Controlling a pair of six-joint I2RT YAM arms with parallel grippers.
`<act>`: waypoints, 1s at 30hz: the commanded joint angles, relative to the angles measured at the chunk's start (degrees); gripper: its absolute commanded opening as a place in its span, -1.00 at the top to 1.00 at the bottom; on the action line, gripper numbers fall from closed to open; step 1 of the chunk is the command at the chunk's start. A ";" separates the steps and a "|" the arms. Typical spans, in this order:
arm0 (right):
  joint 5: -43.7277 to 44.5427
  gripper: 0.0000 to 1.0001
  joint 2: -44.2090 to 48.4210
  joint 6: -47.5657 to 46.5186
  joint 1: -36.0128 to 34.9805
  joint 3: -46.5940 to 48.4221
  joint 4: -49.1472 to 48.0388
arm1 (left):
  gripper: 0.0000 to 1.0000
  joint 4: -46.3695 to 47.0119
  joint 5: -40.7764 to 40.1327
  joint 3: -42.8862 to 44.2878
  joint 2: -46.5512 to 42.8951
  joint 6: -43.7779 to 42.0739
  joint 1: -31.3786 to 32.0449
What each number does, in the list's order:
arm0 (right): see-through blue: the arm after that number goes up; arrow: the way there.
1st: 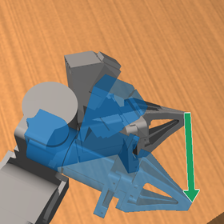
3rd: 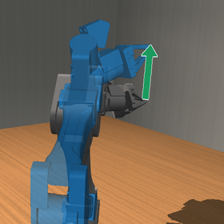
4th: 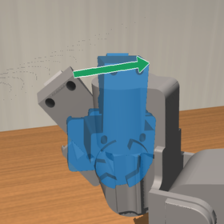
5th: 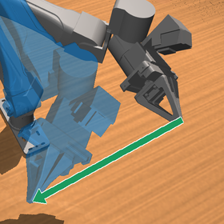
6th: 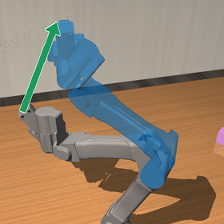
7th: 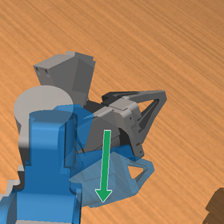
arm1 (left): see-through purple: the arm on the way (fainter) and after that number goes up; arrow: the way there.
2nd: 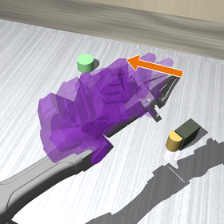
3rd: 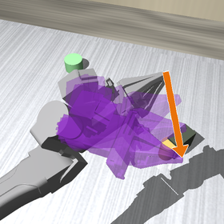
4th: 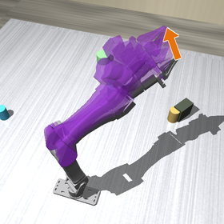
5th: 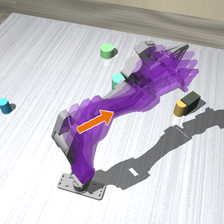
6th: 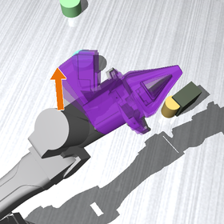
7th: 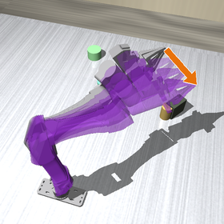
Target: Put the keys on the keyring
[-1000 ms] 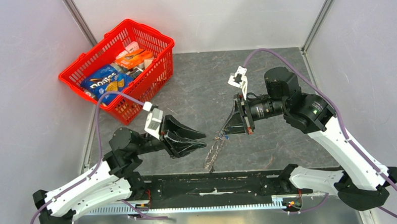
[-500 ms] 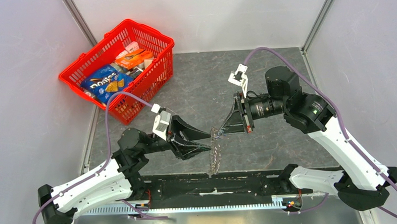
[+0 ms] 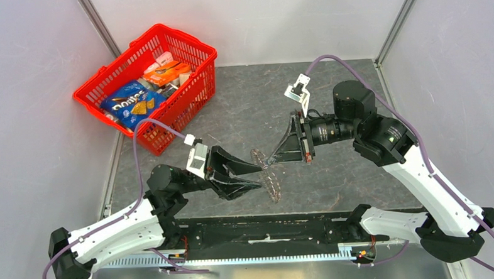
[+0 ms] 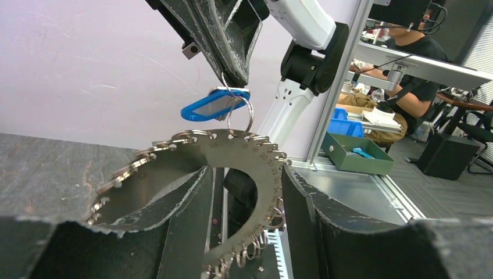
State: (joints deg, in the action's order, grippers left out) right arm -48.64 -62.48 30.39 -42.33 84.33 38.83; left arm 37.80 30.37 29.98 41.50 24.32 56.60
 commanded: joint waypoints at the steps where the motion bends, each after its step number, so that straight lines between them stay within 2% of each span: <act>1: -1.64 1.00 0.79 2.10 -0.88 -0.04 -5.51 | -0.07 8.10 -0.48 -0.67 0.64 -2.34 0.00; 13: 0.77 1.00 0.08 1.94 -3.01 -0.42 -5.69 | -0.07 11.37 -3.69 -1.64 -0.12 -3.42 0.00; 25: 2.58 1.00 -0.81 1.96 -4.93 -0.06 -6.09 | -0.06 13.53 -2.45 -1.50 1.65 -2.95 0.00; 27: 2.75 1.00 -0.85 1.95 -5.01 0.13 -6.13 | -0.03 13.53 -2.18 -1.34 1.88 -2.89 0.00; 30: 2.94 1.00 -0.81 1.93 -5.13 0.46 -6.05 | 0.13 13.20 -1.69 -1.11 2.09 -2.90 0.00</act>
State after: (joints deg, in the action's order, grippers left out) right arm -46.00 -63.66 31.94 -47.09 83.70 36.51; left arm 48.38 28.49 28.62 43.29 23.42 56.60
